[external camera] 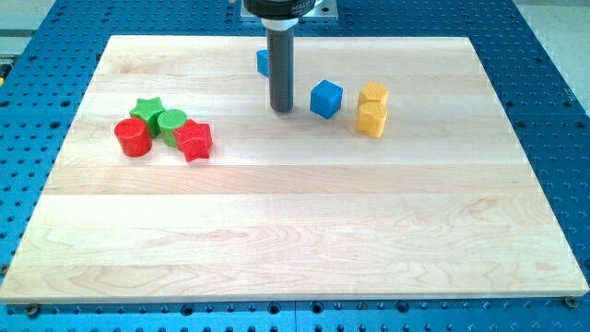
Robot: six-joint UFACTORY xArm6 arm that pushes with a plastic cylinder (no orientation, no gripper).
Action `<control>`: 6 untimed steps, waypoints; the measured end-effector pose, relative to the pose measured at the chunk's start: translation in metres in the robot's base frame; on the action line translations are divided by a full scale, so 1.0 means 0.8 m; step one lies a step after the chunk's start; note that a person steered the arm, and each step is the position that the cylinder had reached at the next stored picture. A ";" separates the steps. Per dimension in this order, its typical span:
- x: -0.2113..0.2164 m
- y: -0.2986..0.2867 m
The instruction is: Push the triangle into the cube
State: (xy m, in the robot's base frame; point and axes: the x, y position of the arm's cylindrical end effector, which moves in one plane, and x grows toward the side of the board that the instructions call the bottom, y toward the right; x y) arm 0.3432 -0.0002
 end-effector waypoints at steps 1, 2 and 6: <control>0.001 0.035; -0.004 0.030; -0.076 -0.022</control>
